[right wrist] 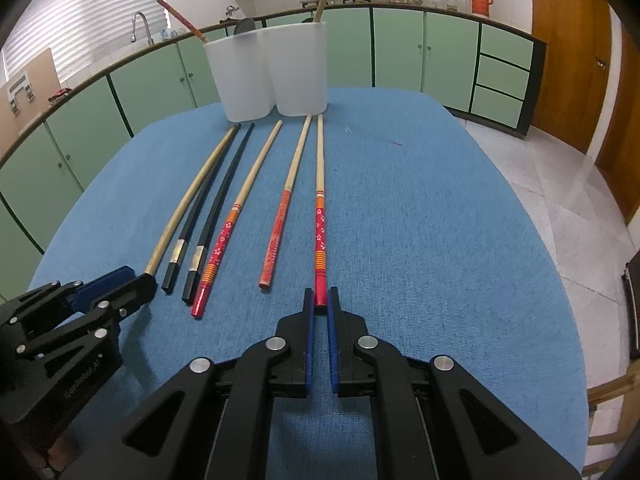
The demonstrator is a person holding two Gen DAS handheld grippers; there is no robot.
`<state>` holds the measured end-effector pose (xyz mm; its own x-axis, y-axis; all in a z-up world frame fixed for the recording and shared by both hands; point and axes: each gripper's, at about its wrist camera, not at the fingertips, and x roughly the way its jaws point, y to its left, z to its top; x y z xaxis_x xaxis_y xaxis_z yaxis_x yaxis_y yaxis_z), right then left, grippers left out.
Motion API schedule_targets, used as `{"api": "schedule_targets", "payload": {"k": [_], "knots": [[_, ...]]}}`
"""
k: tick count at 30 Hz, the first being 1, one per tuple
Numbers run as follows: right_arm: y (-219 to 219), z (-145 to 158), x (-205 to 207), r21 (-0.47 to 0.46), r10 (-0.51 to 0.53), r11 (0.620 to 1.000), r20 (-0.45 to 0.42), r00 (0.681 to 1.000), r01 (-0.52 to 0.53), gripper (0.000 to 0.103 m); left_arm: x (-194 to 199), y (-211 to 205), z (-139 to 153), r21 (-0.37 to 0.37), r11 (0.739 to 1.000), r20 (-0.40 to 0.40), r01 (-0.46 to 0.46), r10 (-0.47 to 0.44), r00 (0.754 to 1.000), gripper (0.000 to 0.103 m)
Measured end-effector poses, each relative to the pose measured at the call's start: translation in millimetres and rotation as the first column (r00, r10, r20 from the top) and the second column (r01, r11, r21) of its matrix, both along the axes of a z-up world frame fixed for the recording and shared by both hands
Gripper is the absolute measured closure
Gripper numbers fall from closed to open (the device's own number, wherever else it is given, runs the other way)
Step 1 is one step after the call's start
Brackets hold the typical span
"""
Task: Organize utensils
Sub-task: 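Grasp a plain wooden chopstick with the left tool while the right tool grasps a red-patterned chopstick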
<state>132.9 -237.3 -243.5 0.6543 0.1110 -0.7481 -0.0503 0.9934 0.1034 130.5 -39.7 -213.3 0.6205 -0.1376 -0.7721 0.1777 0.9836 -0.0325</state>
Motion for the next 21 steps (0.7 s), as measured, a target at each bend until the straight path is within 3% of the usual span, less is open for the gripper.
{"api": "schedule_targets", "payload": {"k": [1, 9, 16, 21], "knots": [[-0.1, 0.0, -0.1, -0.003, 0.000, 1.000, 0.000, 1.000, 0.000, 0.097, 0.1, -1.5, 0.1, -0.002, 1.000, -0.001, 0.005, -0.005, 1.000, 0.095], [-1.1, 2.6, -0.8, -0.002, 0.002, 1.000, 0.001, 1.000, -0.002, 0.097, -0.6, 2.2, 5.7, -0.013, 1.000, -0.009, -0.003, 0.003, 1.000, 0.096], [-4.9, 26.8, -7.6, -0.033, 0.011, 0.999, 0.054, 0.998, -0.009, 0.097, -9.0, 11.2, 36.0, 0.031, 1.000, 0.065, -0.006, 0.004, 0.998, 0.097], [-10.7, 53.7, -13.3, -0.052, 0.015, 0.999, 0.117, 0.993, -0.009, 0.097, -15.5, 17.9, 66.7, 0.022, 1.000, 0.145, -0.014, 0.010, 0.989, 0.097]]}}
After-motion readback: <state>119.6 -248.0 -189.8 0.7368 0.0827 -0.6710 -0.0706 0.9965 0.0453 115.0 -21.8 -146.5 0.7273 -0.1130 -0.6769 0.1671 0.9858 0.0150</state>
